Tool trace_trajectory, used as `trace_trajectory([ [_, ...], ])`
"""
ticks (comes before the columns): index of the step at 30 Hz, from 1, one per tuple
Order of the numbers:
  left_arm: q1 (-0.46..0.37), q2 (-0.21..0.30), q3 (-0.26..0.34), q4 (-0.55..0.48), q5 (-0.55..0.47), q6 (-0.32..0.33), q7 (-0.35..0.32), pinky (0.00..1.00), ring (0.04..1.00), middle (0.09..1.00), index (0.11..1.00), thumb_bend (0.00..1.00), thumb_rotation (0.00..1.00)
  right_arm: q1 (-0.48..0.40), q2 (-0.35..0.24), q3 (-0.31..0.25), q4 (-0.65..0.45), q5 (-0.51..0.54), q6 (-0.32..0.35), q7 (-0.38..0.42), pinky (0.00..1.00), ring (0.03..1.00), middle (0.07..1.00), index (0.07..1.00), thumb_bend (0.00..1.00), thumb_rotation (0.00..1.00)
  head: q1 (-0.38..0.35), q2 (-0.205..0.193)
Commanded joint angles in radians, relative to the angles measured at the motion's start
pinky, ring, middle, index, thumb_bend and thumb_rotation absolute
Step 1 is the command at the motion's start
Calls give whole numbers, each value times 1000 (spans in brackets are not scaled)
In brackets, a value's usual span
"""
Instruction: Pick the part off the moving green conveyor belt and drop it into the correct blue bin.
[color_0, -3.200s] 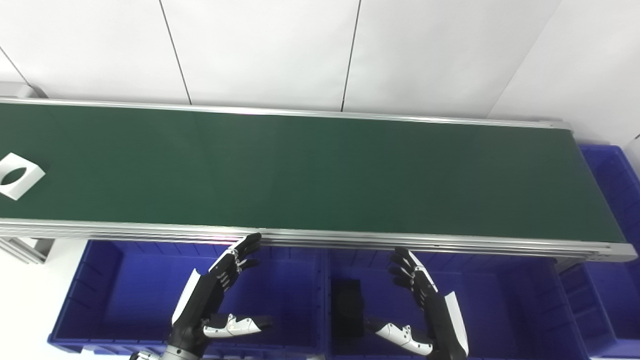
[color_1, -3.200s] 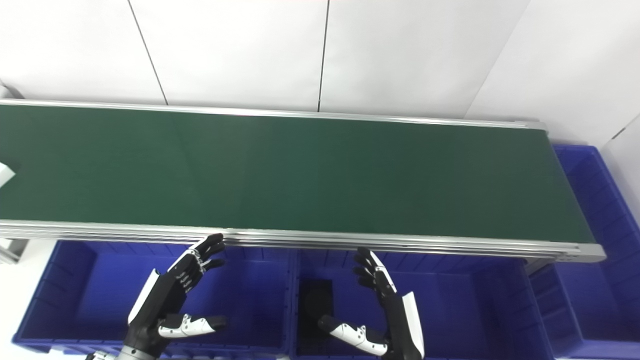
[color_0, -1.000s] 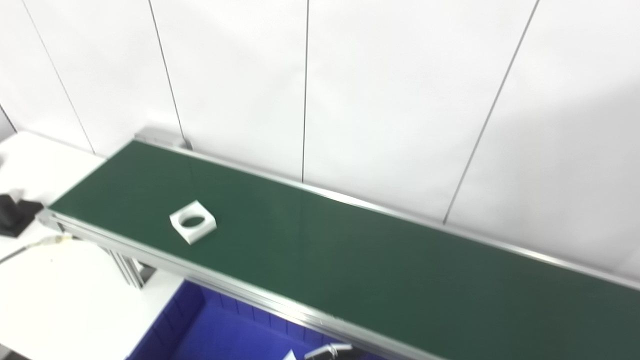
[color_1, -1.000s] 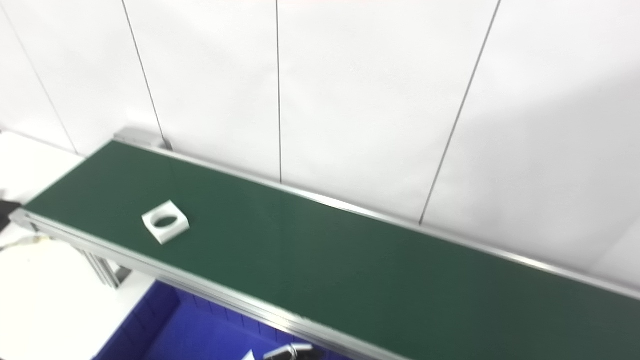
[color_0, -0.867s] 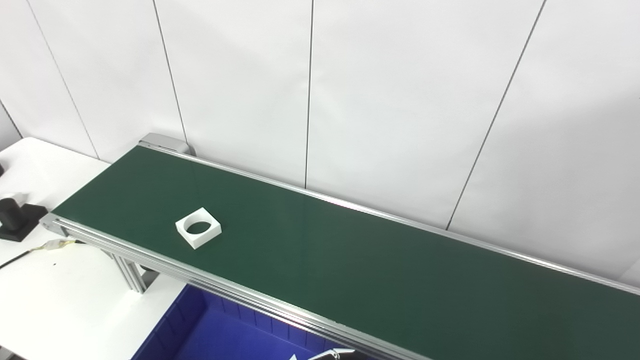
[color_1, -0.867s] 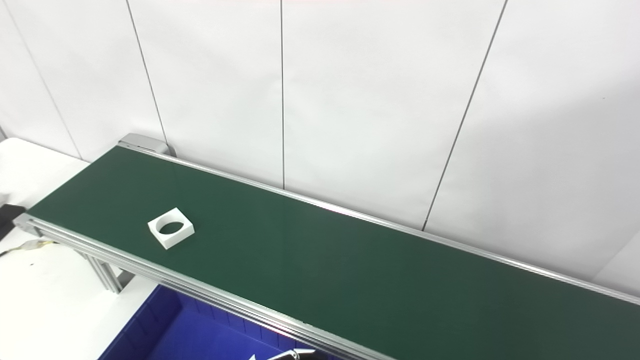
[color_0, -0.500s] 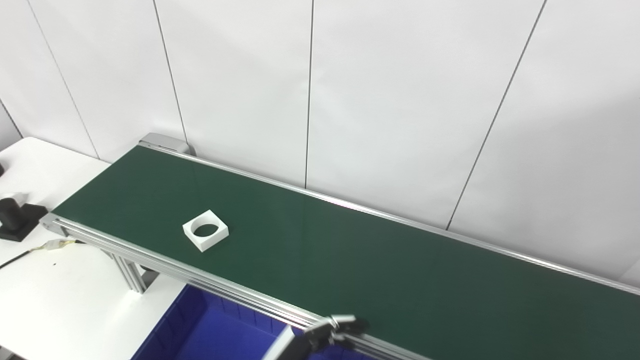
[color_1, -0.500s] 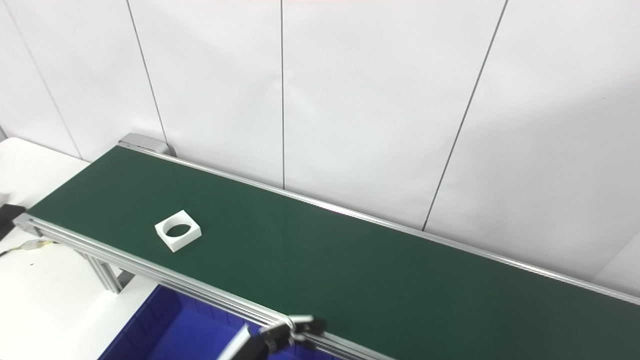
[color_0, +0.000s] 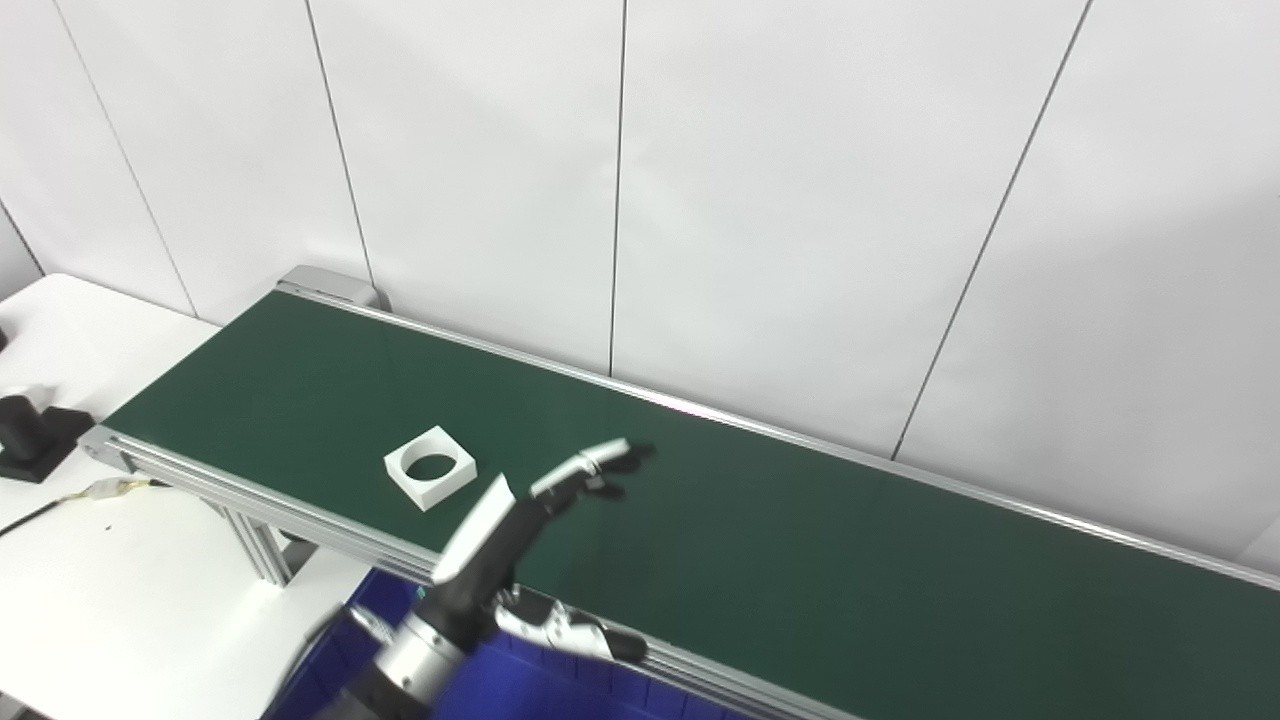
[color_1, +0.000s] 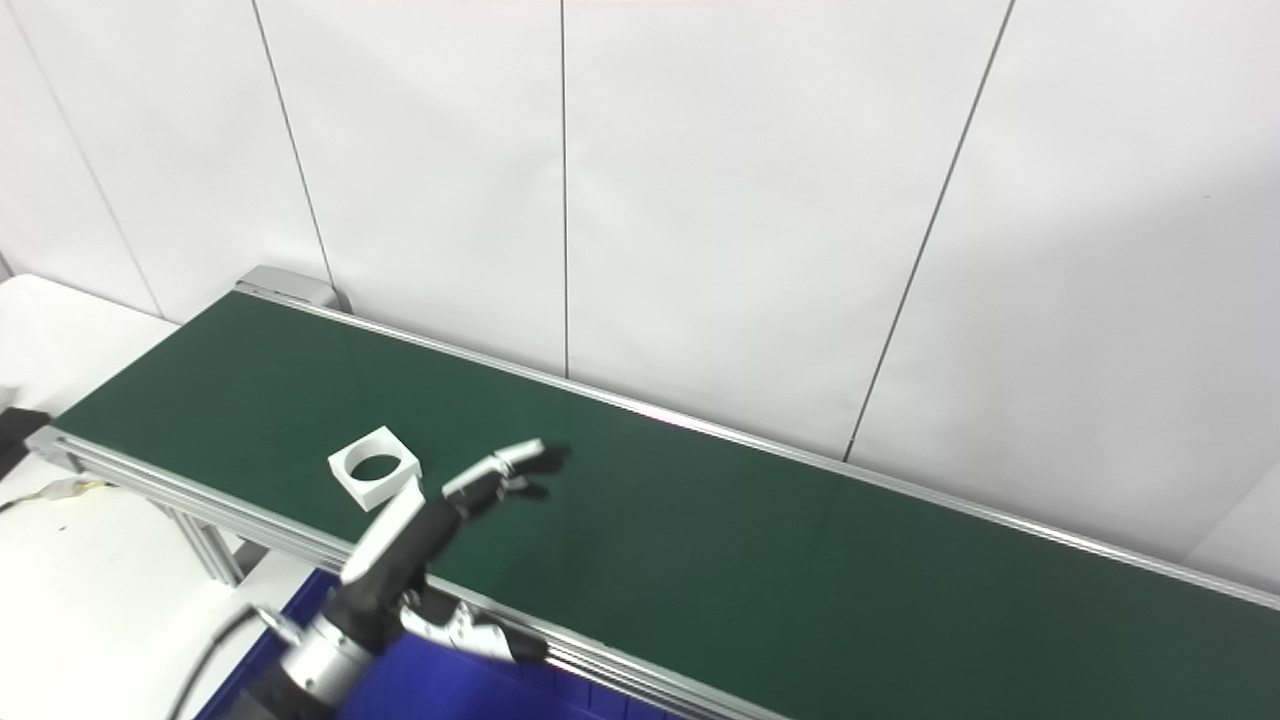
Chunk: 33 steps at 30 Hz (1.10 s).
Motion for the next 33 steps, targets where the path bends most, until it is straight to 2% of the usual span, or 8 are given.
trace_trajectory([
  [1,-30,18,17,-45,2,21,-18,827,909,928,902,887,387,-8,6,1,-19,-4,-60,7,1000,936,939,997,614,109,-8,7],
  [5,-58,43,53,-53,23,64,-30,882,938,944,919,836,358,-15,11,0,-19,-23,-60,-4,984,917,918,976,636,164,-17,17],
  [9,-98,88,78,-11,96,43,-39,870,931,951,926,814,343,-25,1,6,-26,-53,-60,-1,976,928,930,981,672,234,-21,23],
  [12,-149,152,87,47,111,12,-55,880,927,946,922,817,284,-29,-6,7,-29,-57,-59,4,981,929,937,983,672,230,-25,28],
  [18,-229,252,94,151,110,-8,-103,855,921,943,915,847,243,-34,-4,-4,-30,-103,-54,-8,925,903,913,956,760,329,-32,37],
  [22,-269,318,81,200,188,8,-132,799,903,953,926,854,271,-39,-3,-2,-24,-100,-58,-11,933,895,911,952,760,314,-33,38],
  [27,-307,373,59,234,245,37,-180,779,888,942,911,885,227,-40,-6,1,-25,-92,-59,-10,915,884,904,945,762,311,-33,47],
  [33,-365,433,8,315,320,-9,-209,839,923,933,901,911,163,-39,-6,2,-26,-76,-60,-7,900,884,903,941,777,322,-26,54],
])
